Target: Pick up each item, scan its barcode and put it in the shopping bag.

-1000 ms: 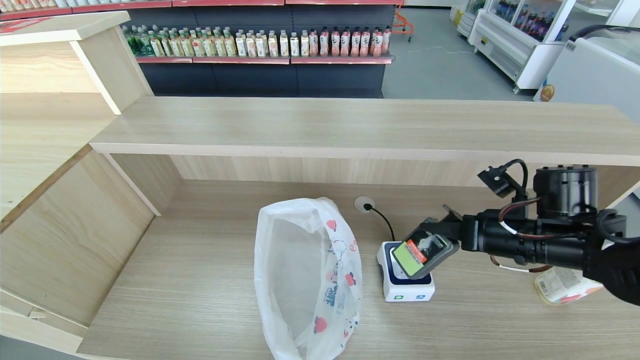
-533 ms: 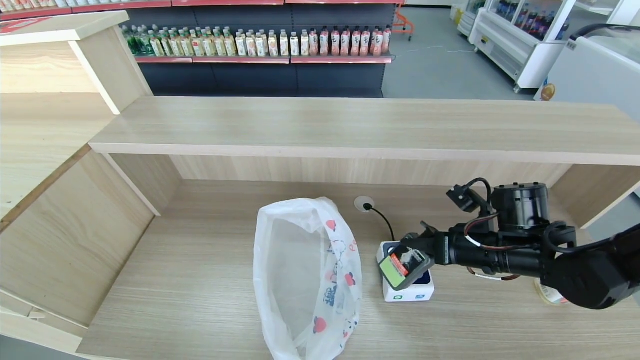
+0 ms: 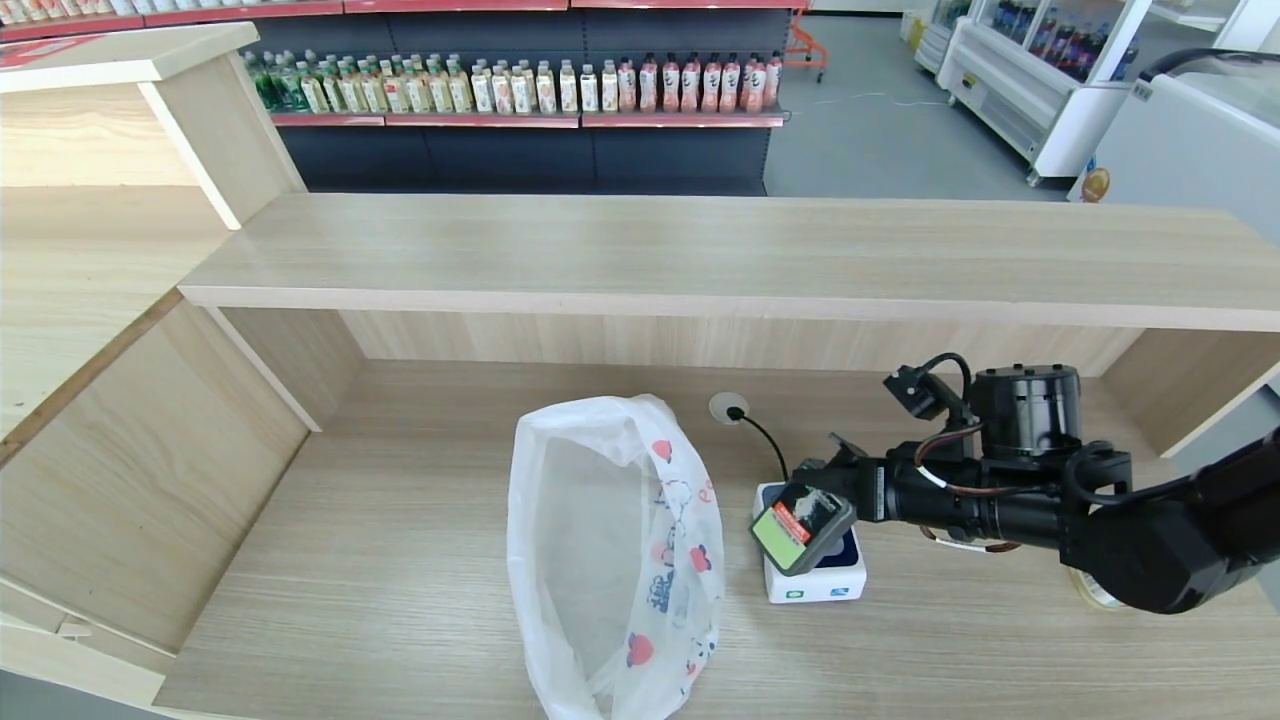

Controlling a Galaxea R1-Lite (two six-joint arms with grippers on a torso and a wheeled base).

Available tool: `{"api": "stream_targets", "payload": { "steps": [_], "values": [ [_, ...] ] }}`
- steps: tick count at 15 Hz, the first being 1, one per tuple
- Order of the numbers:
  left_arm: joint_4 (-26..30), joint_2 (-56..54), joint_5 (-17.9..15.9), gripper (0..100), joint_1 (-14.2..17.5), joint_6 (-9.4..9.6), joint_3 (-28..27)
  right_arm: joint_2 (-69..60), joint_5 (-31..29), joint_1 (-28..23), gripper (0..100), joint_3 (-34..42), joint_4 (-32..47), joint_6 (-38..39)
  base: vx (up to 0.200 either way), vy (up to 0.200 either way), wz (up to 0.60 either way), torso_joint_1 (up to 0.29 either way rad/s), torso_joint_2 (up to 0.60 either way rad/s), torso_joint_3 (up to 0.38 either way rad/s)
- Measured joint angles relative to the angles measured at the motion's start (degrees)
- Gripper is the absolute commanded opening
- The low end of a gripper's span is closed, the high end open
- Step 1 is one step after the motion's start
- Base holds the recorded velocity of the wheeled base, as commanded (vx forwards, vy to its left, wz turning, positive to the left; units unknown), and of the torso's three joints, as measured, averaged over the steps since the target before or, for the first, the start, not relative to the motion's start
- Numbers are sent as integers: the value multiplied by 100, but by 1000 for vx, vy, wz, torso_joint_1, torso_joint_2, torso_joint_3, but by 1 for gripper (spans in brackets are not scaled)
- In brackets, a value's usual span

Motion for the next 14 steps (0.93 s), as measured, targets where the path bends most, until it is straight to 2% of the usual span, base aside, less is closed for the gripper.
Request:
{"api": "stream_targets", "payload": {
  "steps": [14],
  "values": [
    [0,0,0,100,0,2,0,-382,-16,6,0,297,11,-196,0,0,0,0,0,0]
  ]
}}
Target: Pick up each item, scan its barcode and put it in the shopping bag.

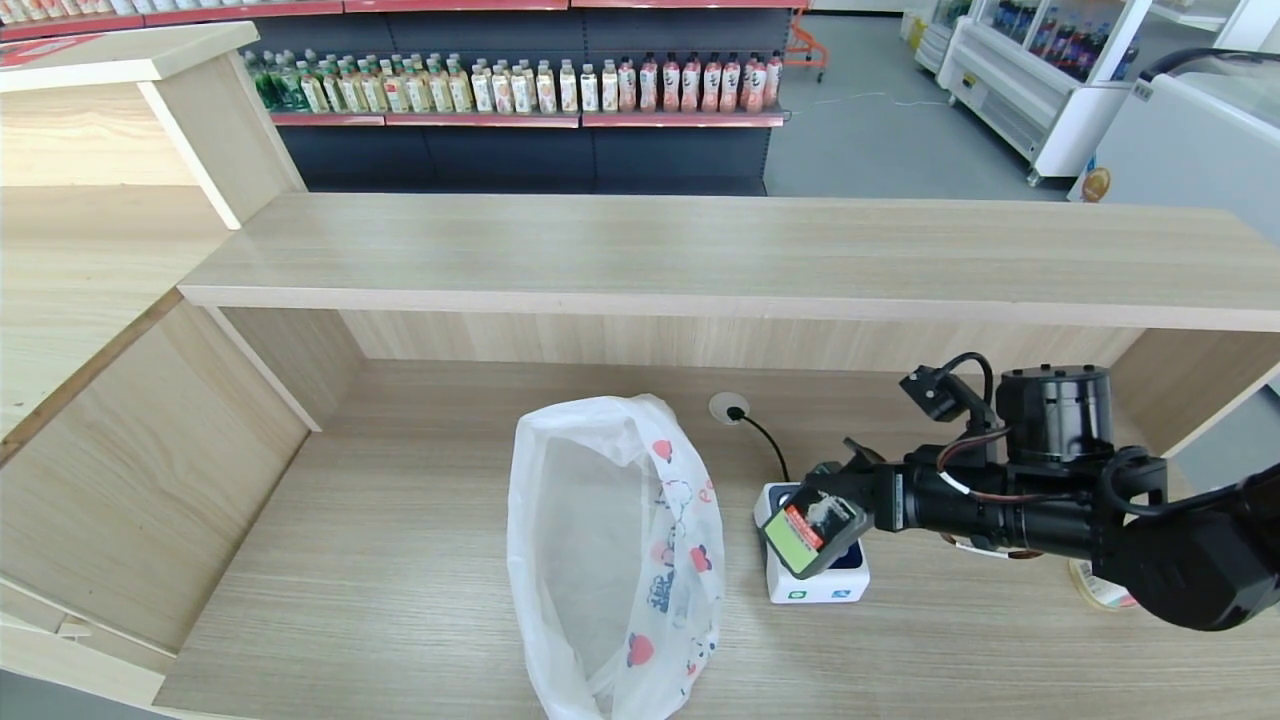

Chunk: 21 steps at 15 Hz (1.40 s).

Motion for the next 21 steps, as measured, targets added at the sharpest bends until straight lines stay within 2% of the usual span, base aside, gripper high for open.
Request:
{"api": "stream_targets", "payload": {
  "steps": [5,8,10,13,19,21],
  "values": [
    [2,0,0,100,0,16,0,-154,-113,-2,0,65,-44,-206,0,0,0,0,0,0],
    [2,0,-2,100,0,38,0,-602,-414,-69,0,185,-46,-1331,0,0,0,0,0,0],
    [5,0,-2,100,0,38,0,-980,-477,-91,0,296,-22,-1575,0,0,0,0,0,0],
    [2,0,-2,100,0,35,0,-1373,-444,-80,0,452,2,-1553,0,0,0,0,0,0],
    [10,0,2,100,-10,28,5,-1524,-151,9,0,408,-1,-725,0,200,0,7,2,1],
    [2,0,0,100,0,30,2,-1446,-101,101,0,393,11,-611,0,0,0,0,0,0]
  ]
}}
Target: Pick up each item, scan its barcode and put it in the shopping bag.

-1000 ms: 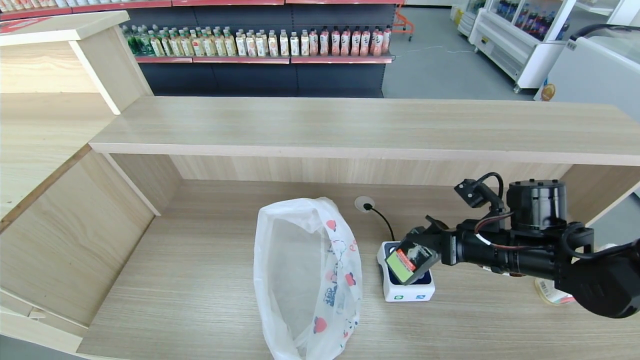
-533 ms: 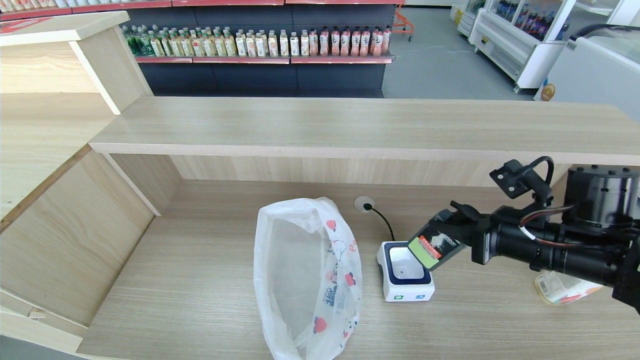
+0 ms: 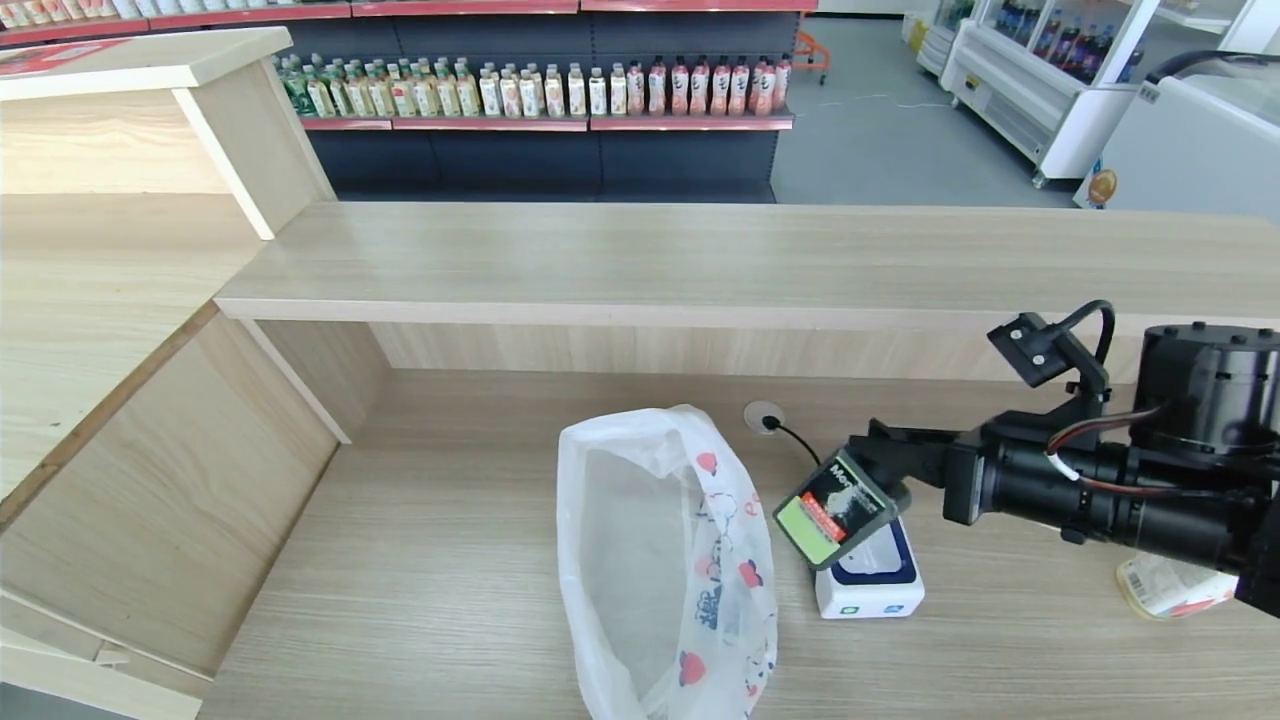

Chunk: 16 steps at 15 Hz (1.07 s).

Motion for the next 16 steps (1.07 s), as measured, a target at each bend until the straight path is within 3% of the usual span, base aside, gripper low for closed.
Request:
{"api": "stream_targets", "payload": {
  "steps": [8,13,16],
  "values": [
    [0,0,-2,100,0,2,-2,950,-46,613,0,-290,-127,35,0,0,0,0,0,0],
    [2,0,0,100,0,-2,-2,2235,-299,861,0,-803,-1112,0,0,0,0,0,0,0],
    [2,0,0,100,0,-2,-2,2912,-521,1123,0,-1335,-1232,-41,0,0,0,0,0,0]
  ]
}}
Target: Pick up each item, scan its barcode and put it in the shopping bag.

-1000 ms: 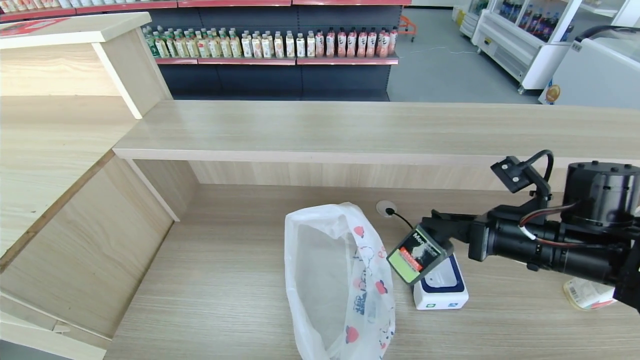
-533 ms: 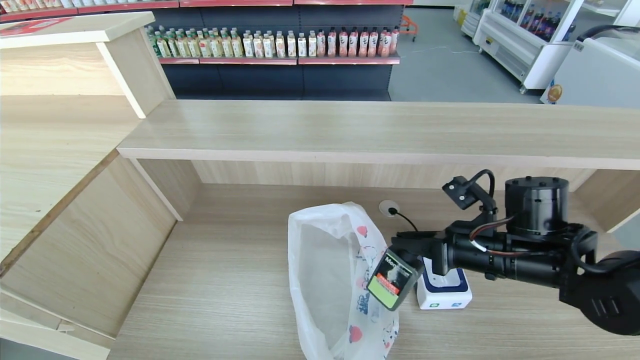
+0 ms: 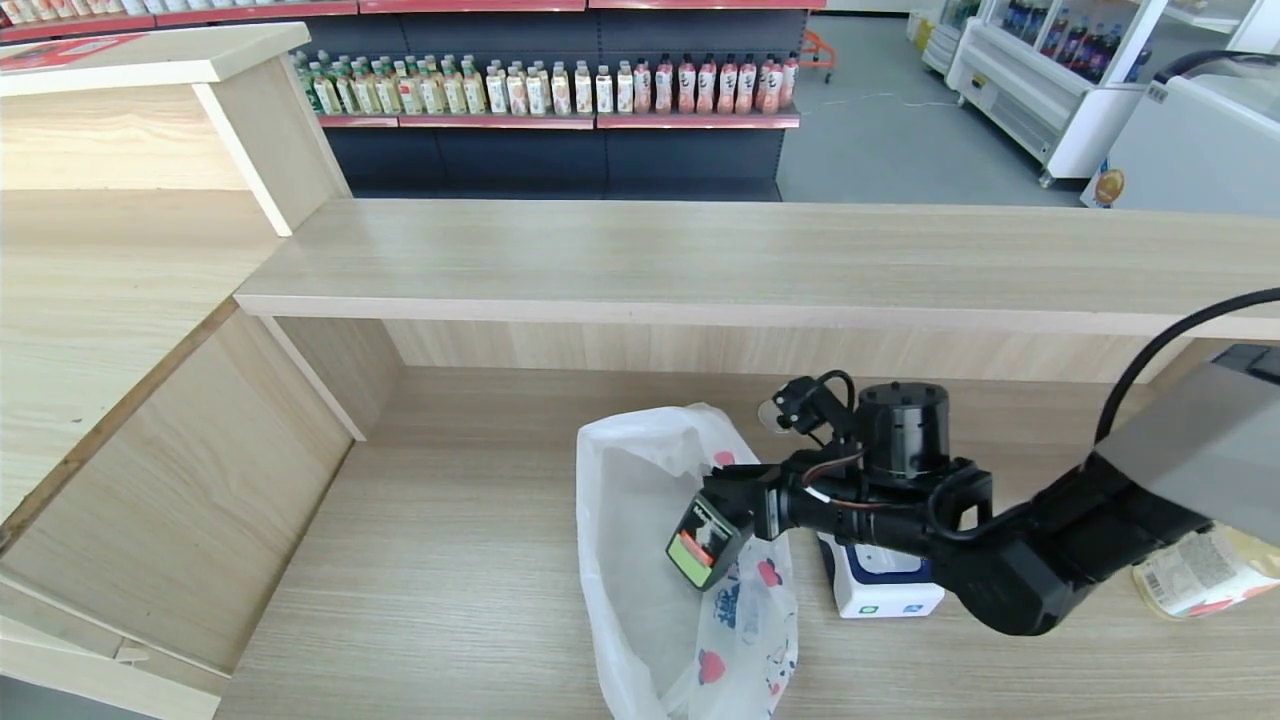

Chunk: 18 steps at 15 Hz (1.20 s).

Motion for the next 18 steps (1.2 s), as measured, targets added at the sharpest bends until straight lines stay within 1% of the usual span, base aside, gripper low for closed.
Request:
{"api": "stream_targets", "payload": {
  "steps": [3,9,10,13,16,18],
  "values": [
    [0,0,0,100,0,0,0,458,-148,251,0,-538,-29,-232,0,0,0,0,0,0],
    [0,0,0,100,0,0,0,679,-118,400,0,-711,-49,-361,0,0,0,0,0,0],
    [0,0,0,100,0,0,0,679,-107,400,100,-730,-40,-336,0,0,0,0,0,0],
    [0,0,-2,100,0,-1,0,660,22,444,100,-813,-118,-300,0,0,0,0,0,0],
    [0,0,0,100,0,-1,0,507,336,471,100,-813,-139,-180,0,0,0,0,0,0],
    [0,0,0,100,0,0,0,389,374,471,100,-800,-145,-106,0,0,0,0,0,0]
  ]
}}
